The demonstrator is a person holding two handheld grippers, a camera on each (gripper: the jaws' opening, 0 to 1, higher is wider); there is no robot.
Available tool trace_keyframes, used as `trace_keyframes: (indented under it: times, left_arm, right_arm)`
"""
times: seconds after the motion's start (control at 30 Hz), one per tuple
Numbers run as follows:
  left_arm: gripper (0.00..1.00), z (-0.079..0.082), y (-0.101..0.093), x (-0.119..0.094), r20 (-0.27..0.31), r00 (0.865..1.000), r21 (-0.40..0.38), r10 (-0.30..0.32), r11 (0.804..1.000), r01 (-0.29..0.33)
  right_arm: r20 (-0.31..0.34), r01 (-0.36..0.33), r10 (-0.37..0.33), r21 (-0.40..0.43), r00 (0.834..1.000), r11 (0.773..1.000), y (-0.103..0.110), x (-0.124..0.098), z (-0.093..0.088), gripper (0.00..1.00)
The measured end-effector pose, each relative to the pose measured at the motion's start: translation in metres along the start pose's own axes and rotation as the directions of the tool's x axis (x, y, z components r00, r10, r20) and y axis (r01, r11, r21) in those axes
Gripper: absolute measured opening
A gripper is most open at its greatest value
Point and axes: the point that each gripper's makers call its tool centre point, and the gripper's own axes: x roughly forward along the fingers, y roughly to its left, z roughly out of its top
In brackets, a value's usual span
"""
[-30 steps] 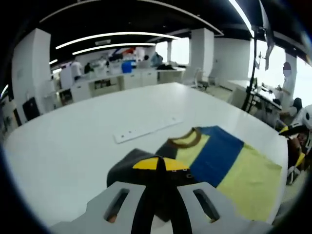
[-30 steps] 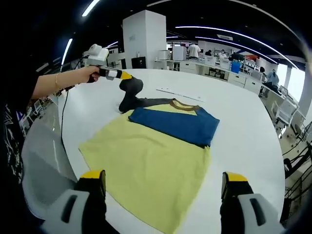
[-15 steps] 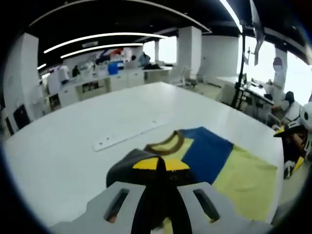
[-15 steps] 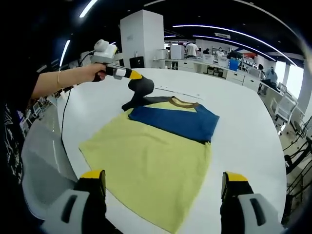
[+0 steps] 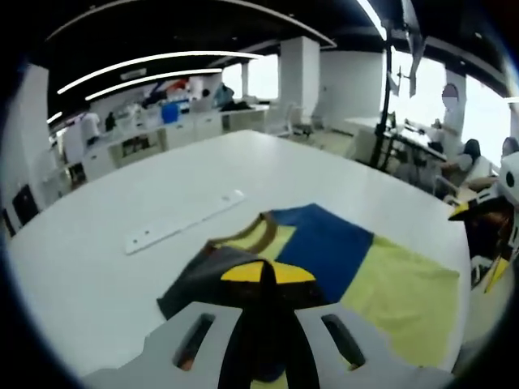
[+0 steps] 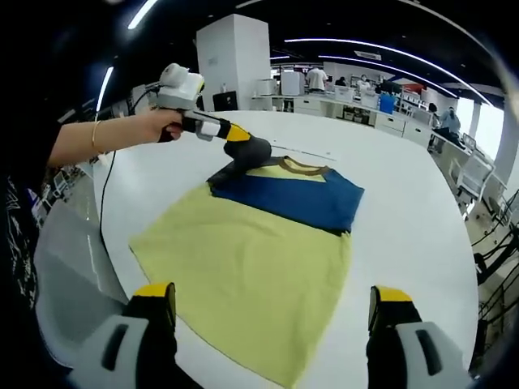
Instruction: Fold the garment on the visible template until the final outline fits inside the template.
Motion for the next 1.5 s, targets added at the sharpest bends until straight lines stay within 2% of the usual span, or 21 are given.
trace_keyframes:
  times: [0.27, 0.57, 0.93, 1.17, 1.3, 1.4, 1.5]
  left_arm:
    - [0.0, -0.011, -0.034, 0.017, -0.018, 0.998, 0.089, -0.068, 0.994, 0.069]
    - [0.0, -0.022, -0.056, 0.026, -0.037, 0.992, 0.086, -0.119, 0.989, 0.122]
    - [0.0, -0.045, -0.079, 0.043, -0.112, 0.982, 0.079, -0.154, 0.983, 0.163]
    - [0.0, -0.058, -0.09, 0.053, -0.16, 0.974, 0.129, -0.158, 0.975, 0.18]
    - [0.0, -0.061, -0.104, 0.055, -0.16, 0.967, 0.135, -0.196, 0.967, 0.218]
    - [0.09, -0.06, -0.108, 0.054, -0.154, 0.968, 0.173, -0.199, 0.959, 0.225]
    - [0.14, -0.053, -0.109, 0.049, -0.121, 0.97, 0.189, -0.21, 0.955, 0.23]
  right_arm:
    - [-0.016, 0.005, -0.005, 0.01, 1.0, 1.0, -0.002, 0.001, -0.006, 0.99]
    - [-0.024, 0.003, -0.002, 0.023, 1.0, 1.0, -0.001, 0.003, -0.012, 0.99]
    - [-0.029, 0.001, 0.0, 0.031, 1.0, 1.0, -0.002, 0.003, -0.017, 0.99]
    - [-0.034, 0.005, -0.004, 0.035, 0.999, 0.999, -0.004, 0.002, -0.02, 0.99]
    - [-0.033, 0.008, -0.007, 0.038, 0.999, 0.999, -0.005, 0.002, -0.022, 0.99]
    - [-0.031, 0.014, -0.013, 0.042, 0.999, 0.999, -0.007, 0.001, -0.022, 0.99]
    - [-0.028, 0.016, -0.015, 0.046, 0.999, 0.999, -0.008, 0.0, -0.023, 0.99]
